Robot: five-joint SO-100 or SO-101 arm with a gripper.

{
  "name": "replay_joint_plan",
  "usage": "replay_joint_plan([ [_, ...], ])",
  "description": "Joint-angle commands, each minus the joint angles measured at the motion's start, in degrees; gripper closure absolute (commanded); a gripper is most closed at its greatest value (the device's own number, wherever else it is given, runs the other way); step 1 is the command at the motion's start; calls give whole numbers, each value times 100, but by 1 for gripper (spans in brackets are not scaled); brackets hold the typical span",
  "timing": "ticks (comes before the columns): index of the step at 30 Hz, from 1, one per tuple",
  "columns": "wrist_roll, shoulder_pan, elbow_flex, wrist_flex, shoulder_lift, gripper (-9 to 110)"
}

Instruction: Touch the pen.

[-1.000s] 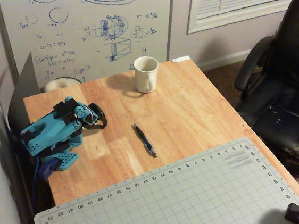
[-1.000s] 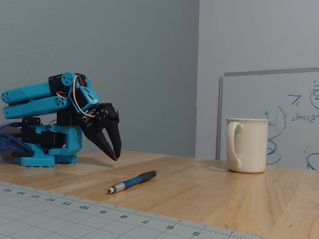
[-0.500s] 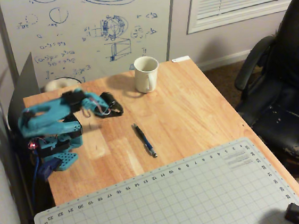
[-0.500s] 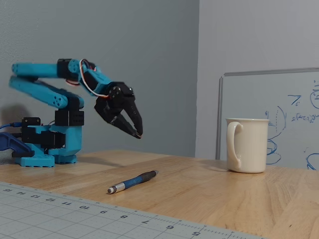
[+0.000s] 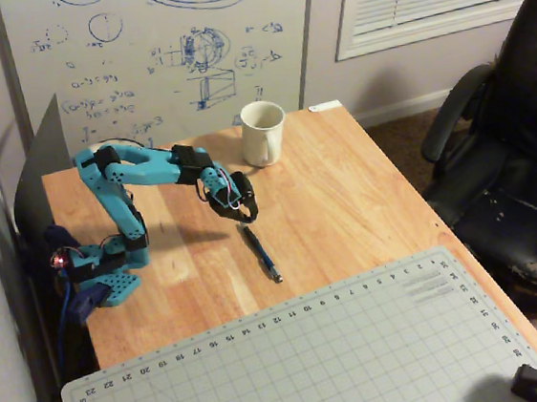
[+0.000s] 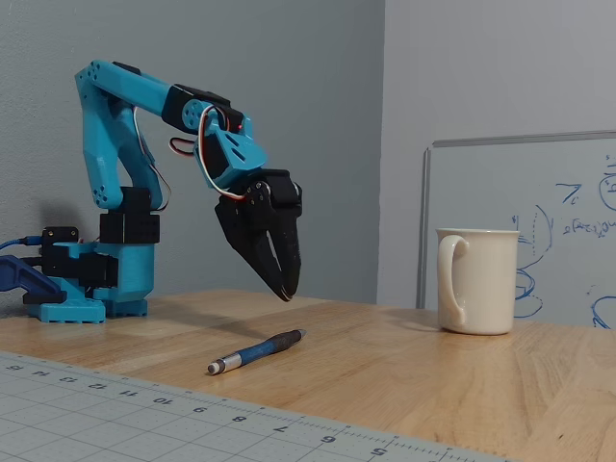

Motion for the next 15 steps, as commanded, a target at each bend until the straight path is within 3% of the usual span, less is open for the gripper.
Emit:
replay_joint_plan([
  [1,-35,0,-545,-70,0,101],
  [15,-35,35,-580,-141,-923,101],
])
